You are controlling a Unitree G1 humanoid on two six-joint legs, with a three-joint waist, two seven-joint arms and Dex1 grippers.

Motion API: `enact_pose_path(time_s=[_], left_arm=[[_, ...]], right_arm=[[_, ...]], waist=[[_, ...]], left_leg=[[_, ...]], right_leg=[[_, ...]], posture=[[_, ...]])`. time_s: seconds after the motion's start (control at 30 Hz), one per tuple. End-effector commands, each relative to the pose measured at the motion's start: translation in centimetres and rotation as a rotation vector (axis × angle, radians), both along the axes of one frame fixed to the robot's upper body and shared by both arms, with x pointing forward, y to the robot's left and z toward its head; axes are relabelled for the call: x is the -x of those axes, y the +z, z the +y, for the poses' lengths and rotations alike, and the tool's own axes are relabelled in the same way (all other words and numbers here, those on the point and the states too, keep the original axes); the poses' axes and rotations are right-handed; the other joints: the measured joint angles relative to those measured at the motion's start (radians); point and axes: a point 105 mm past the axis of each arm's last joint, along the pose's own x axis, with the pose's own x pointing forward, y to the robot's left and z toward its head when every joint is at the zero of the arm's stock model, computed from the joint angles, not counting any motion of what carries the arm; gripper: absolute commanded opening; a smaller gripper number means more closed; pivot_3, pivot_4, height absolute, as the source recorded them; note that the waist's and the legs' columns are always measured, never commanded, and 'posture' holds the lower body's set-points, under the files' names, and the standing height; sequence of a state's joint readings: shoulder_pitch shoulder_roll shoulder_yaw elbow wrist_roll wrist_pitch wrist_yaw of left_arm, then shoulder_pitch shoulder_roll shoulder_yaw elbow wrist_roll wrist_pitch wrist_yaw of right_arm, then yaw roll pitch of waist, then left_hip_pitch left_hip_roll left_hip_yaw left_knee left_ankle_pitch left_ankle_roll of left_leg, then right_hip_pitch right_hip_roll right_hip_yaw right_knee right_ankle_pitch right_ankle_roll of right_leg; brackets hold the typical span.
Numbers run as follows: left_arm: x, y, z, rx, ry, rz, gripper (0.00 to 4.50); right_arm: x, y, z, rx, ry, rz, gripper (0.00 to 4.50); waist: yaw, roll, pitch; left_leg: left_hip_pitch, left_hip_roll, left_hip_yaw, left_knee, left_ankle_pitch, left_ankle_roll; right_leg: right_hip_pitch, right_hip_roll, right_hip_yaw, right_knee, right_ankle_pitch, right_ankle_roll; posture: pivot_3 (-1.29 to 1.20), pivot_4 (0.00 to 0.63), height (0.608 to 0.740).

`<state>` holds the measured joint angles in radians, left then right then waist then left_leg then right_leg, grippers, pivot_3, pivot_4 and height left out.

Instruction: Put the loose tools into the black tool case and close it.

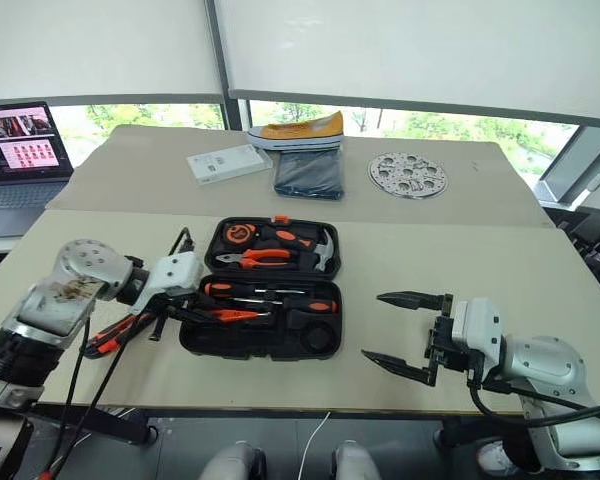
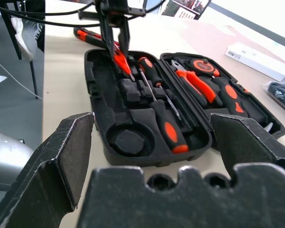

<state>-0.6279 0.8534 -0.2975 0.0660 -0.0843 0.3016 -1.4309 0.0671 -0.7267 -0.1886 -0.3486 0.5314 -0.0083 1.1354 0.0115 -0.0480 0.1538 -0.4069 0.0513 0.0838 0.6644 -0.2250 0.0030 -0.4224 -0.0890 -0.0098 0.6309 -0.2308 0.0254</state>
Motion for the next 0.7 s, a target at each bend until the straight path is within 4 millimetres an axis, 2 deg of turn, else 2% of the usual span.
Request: enact_pose_path(time_s=[0.03, 0.2, 0.47, 0.7], left_arm=[[-1.2, 0.7, -0.5, -0.037, -0.019, -0.080, 0.45], [-1.6, 0.3, -0.2, -0.087, -0.030, -0.077, 0.45], [-2.5, 0.0, -1.4, -0.085, -0.047, -0.062, 0.45], [-2.2, -0.5, -1.6, -0.134, -0.081, -0.028, 0.45]], right_arm=[[0.4, 0.9, 0.0, -0.002, -0.016, -0.037, 4.50], [0.4, 0.9, 0.1, -0.007, -0.025, -0.038, 4.50], [0.3, 0.7, 0.6, -0.016, -0.016, -0.036, 4.50], [0.3, 0.6, 0.8, -0.017, -0.008, -0.032, 4.50]], waist=[[0.001, 0.000, 0.000], [0.000, 0.000, 0.000], [0.000, 0.000, 0.000], [0.002, 0.000, 0.000]], left_leg=[[0.000, 0.000, 0.000, 0.000, 0.000, 0.000], [-0.001, 0.000, 0.000, 0.001, 0.000, 0.000], [-0.001, 0.000, -0.001, 0.003, 0.000, 0.000], [-0.001, 0.000, -0.001, 0.005, 0.000, 0.000]], right_leg=[[0.000, 0.000, 0.000, 0.000, 0.000, 0.000], [0.000, 0.000, 0.000, 0.000, 0.000, 0.000], [0.001, 0.000, 0.000, 0.001, 0.000, 0.001], [0.001, 0.000, 0.000, 0.002, 0.001, 0.001]], posture=[[0.00, 0.150, 0.740], [0.00, 0.150, 0.740], [0.00, 0.150, 0.740], [0.00, 0.150, 0.740]])
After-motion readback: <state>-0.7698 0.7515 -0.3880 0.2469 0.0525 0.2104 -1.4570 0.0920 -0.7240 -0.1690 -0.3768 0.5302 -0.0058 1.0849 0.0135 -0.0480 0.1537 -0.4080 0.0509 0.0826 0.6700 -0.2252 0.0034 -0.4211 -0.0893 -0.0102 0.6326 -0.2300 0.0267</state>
